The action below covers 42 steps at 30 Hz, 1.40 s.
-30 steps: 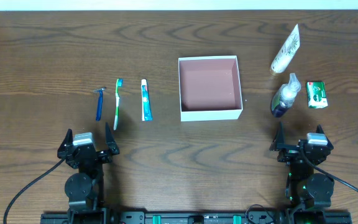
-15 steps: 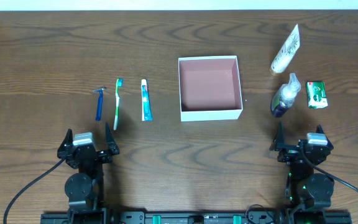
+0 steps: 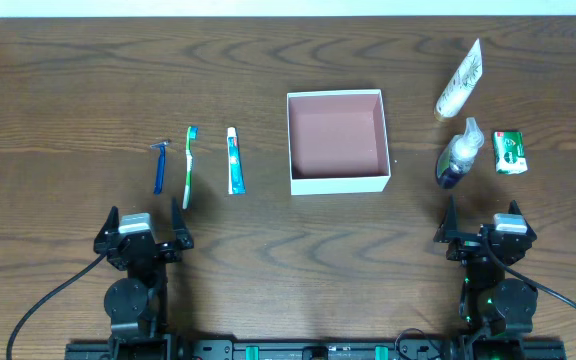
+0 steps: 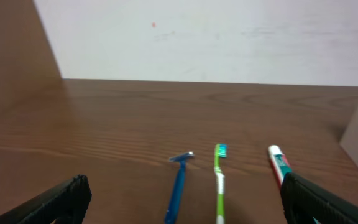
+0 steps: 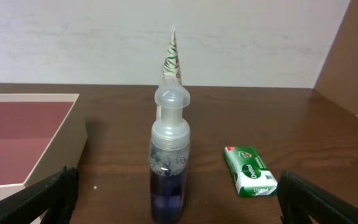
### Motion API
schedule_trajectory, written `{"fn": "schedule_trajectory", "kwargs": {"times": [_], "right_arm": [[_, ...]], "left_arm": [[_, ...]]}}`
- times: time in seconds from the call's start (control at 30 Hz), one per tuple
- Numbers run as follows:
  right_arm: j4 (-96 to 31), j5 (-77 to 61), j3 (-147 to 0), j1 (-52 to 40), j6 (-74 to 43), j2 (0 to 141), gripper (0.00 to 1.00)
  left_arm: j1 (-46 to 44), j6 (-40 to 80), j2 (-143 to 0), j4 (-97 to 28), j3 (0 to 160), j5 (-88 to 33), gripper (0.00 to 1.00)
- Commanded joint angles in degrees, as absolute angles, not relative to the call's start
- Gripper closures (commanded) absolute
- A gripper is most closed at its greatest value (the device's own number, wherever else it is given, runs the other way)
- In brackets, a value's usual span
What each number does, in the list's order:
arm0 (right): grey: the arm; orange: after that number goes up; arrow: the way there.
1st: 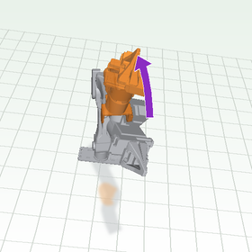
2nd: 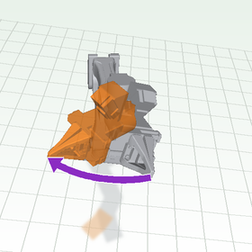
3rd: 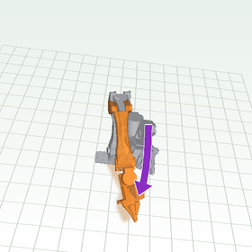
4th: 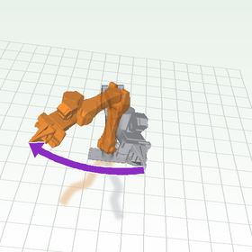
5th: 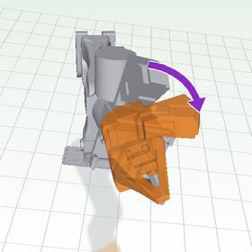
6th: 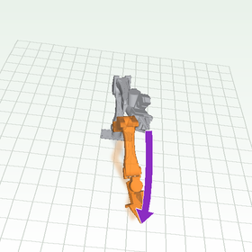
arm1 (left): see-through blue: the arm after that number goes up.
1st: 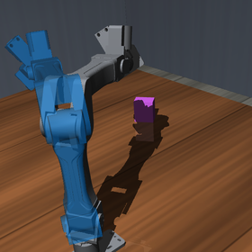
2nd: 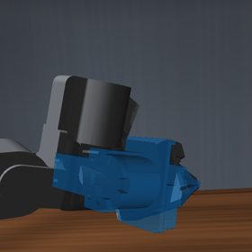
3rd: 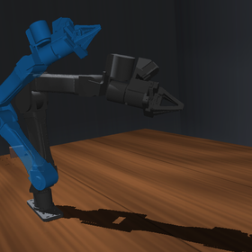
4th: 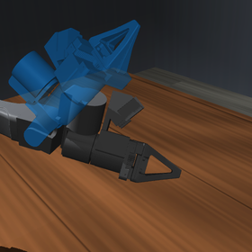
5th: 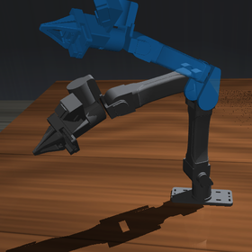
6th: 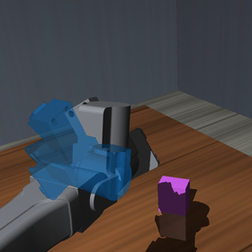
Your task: Pack container
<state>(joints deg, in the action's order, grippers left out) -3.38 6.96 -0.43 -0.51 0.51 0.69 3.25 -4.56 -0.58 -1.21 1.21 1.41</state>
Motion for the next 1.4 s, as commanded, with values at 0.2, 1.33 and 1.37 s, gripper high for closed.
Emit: {"fn": "schedule_trajectory", "kwargs": {"times": [0.2,1.33,1.37], "right_arm": [[-3.6,6.8,-0.3,-1.1,0.9,0.4,0.01],[-3.6,6.8,-0.3,-1.1,0.9,0.4,0.01],[-3.6,6.8,-0.3,-1.1,0.9,0.4,0.01]], "left_arm": [[3.1,-1.9,-0.2,7.7,0.2,-2.0,0.02],[-3.8,4.4,-97.4,-47.2,96.5,-16.8,0.02],[-3.8,5.5,-98.3,-48.3,96.5,-15.5,0.02]]}}
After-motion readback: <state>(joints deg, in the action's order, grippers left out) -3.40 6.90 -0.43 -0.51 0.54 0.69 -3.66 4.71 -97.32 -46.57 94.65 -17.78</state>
